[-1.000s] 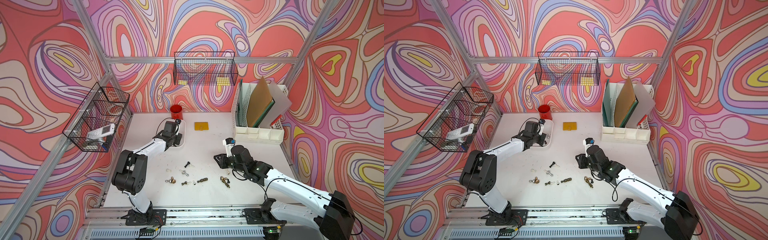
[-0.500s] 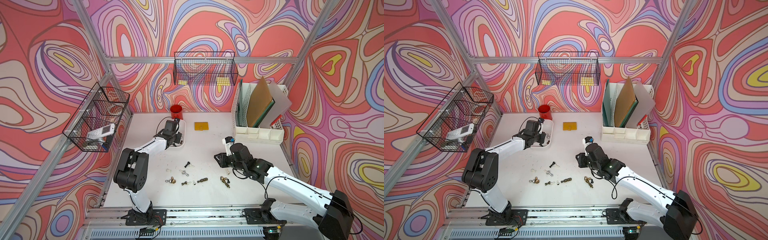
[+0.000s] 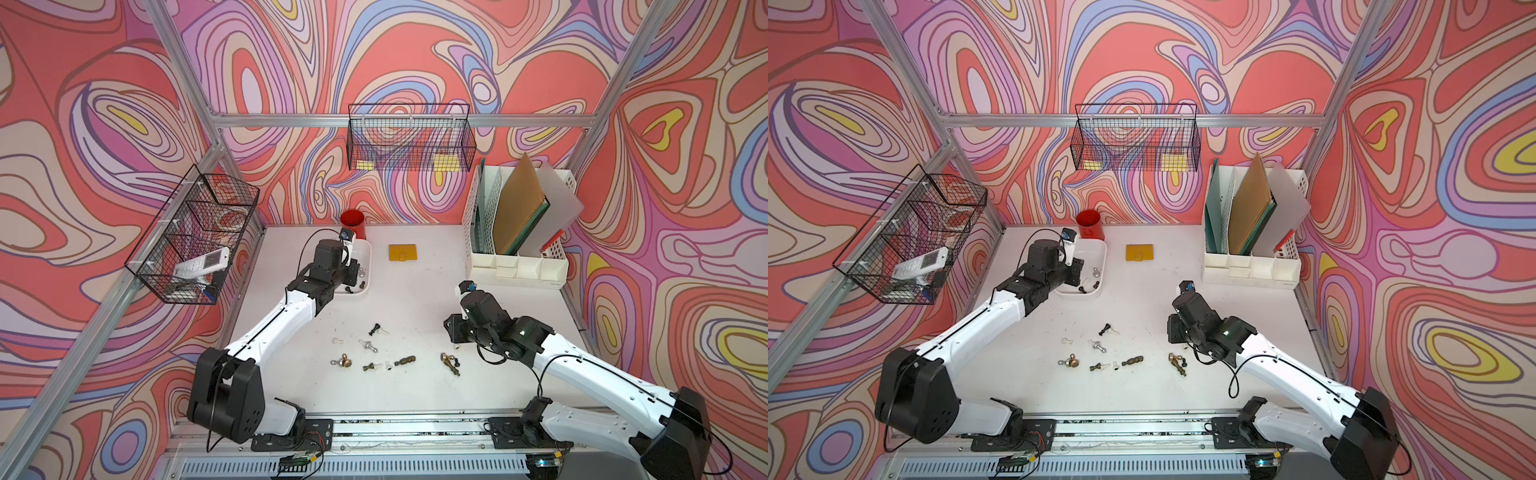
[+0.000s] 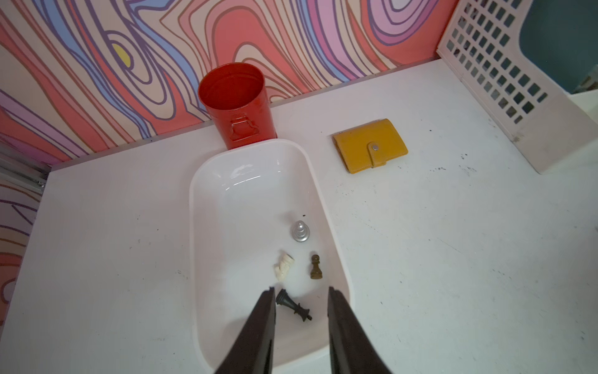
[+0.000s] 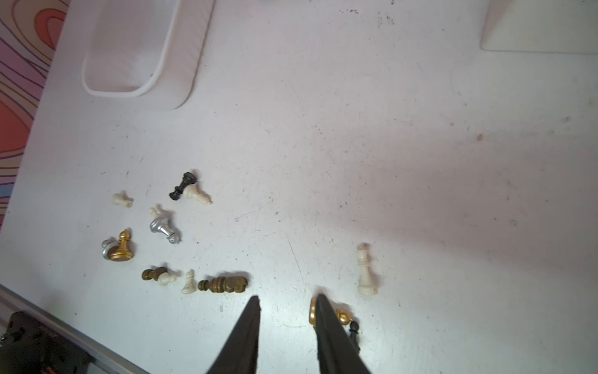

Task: Put the chess pieces into the storage box
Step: Pick up the chess piece at the center of the board.

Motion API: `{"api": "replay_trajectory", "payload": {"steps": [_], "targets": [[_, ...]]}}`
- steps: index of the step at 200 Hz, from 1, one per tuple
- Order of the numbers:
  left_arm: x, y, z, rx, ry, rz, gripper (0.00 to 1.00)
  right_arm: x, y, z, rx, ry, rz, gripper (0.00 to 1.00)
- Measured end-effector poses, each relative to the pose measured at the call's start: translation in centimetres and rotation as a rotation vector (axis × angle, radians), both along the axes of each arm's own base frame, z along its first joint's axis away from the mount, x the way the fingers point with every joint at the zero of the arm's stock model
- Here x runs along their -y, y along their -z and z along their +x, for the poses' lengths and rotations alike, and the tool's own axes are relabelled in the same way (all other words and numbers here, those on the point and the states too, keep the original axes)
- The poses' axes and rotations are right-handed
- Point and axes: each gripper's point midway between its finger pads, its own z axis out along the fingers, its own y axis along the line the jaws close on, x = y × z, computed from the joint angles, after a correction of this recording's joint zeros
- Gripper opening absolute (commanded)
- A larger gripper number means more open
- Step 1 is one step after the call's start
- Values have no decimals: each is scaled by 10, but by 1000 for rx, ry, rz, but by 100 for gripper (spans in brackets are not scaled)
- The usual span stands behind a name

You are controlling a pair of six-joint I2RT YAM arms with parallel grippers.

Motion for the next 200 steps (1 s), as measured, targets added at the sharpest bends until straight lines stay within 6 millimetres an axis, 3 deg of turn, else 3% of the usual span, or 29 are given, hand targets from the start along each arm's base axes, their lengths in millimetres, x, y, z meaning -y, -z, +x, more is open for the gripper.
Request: {"api": "replay_trajectory", "payload": {"steps": [16,46,71,100,133,200], "targets": [[20,1,-26,-21,76,5,35,8,16,2,-38,26,-59,31],[50,-4,-74,-75,234,3,35,25,64,11,-179,72,-189,31],[51,-11,-105,-104,315,-14,36,35,92,17,-264,84,-259,31],[47,-10,-135,-120,384,-32,37,33,102,25,-299,68,-278,30],[40,3,-151,-131,411,-10,37,24,110,28,-335,39,-264,29],[37,7,-154,-140,426,19,38,21,121,21,-387,18,-263,29]]}}
